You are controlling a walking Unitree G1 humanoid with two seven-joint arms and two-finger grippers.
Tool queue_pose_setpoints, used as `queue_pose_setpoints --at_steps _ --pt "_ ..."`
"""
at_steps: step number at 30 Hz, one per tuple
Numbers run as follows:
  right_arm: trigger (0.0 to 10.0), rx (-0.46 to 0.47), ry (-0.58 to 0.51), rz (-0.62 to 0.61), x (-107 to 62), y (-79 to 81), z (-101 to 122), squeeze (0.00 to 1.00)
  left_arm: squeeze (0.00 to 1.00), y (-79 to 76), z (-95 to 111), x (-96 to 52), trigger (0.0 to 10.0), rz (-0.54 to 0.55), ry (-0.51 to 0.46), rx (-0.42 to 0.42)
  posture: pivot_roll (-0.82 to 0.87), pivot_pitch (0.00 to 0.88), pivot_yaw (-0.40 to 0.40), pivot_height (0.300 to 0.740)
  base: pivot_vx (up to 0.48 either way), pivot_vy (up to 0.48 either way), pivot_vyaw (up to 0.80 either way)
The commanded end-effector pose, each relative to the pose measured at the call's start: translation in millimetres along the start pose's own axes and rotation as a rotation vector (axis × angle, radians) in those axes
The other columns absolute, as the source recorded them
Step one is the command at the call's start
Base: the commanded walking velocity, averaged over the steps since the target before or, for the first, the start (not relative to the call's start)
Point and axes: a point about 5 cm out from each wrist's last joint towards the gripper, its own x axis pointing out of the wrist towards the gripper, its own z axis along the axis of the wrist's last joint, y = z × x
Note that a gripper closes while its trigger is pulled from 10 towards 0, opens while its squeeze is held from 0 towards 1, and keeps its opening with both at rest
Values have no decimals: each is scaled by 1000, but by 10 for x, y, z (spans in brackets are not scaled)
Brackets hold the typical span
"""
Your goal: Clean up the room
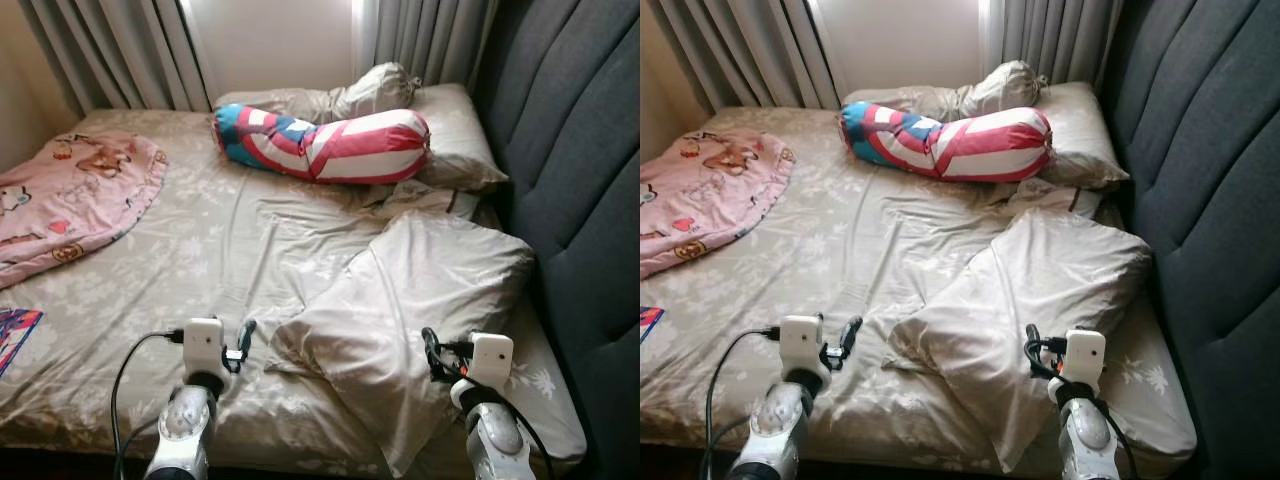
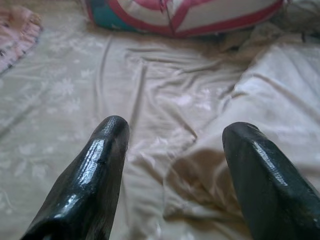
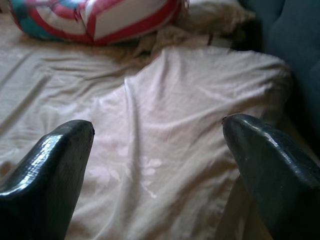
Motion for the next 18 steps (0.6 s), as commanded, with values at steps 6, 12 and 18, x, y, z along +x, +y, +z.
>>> queue_pose_setpoints --at_steps 6,12,18 --pt "10000 -11 -21 -23 7 -47 42 0 0 128 15 -47 10000 54 -26 -20 -35 0 -15 740 0 0 0" --pt "10000 -5 -4 -27 -11 -79 16 0 0 92 29 -41 10000 41 -30 -19 -30 0 -17 740 0 0 0" --pt "10000 -2 9 -16 -32 -53 -14 0 0 83 40 -22 10000 30 -22 -21 -36 0 -8 740 0 0 0"
